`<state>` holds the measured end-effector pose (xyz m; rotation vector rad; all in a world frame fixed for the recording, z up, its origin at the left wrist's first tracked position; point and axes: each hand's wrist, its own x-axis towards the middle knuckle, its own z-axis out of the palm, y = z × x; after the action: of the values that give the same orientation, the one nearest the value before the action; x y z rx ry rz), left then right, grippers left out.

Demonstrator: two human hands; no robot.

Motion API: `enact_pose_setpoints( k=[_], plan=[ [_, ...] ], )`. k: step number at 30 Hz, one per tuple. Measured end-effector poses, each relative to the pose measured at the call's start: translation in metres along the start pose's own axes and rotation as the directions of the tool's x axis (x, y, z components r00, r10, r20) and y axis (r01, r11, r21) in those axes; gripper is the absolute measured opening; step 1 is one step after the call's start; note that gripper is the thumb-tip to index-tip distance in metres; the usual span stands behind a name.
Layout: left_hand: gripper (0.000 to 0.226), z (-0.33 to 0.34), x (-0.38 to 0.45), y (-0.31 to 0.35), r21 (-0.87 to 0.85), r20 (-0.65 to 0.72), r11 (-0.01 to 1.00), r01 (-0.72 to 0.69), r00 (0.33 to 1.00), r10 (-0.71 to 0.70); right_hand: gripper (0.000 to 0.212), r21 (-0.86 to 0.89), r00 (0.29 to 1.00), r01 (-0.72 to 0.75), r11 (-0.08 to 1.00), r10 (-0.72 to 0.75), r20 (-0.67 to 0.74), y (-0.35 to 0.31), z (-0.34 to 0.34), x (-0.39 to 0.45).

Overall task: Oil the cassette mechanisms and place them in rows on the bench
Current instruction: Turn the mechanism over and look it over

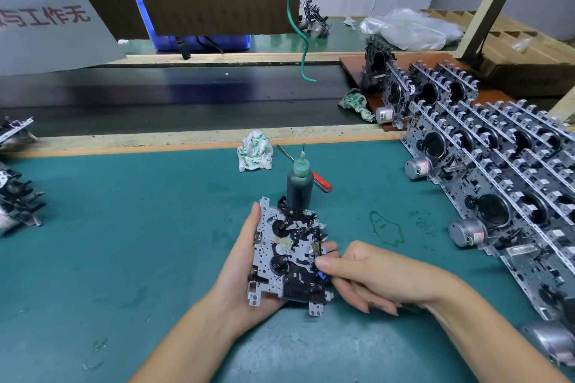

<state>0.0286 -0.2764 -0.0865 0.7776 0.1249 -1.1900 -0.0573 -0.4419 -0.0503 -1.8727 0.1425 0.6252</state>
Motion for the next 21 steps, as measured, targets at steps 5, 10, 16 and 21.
enact_pose_setpoints(
  k=[5,10,16,21],
  plan=[
    [0.078,0.001,0.000,-0.001,0.004,0.005,1.000,-0.005,1.000,0.005,0.067,-0.055,1.000,0.015,0.998,-0.014,0.007,-0.001,-0.001,-0.001],
    [0.079,0.002,-0.002,0.000,0.042,-0.017,0.999,-0.013,1.000,0.014,0.068,-0.091,1.000,0.027,0.996,-0.026,0.011,-0.001,-0.001,-0.002],
    [0.084,0.007,-0.009,-0.003,-0.055,-0.017,0.998,-0.029,0.999,0.028,0.064,0.000,0.989,0.089,0.996,-0.088,-0.122,0.005,-0.001,-0.006],
    [0.103,0.010,-0.015,-0.002,-0.324,0.030,0.946,-0.026,0.999,0.038,0.040,0.253,0.942,0.173,0.952,-0.085,-0.324,0.011,-0.015,-0.005]
  ],
)
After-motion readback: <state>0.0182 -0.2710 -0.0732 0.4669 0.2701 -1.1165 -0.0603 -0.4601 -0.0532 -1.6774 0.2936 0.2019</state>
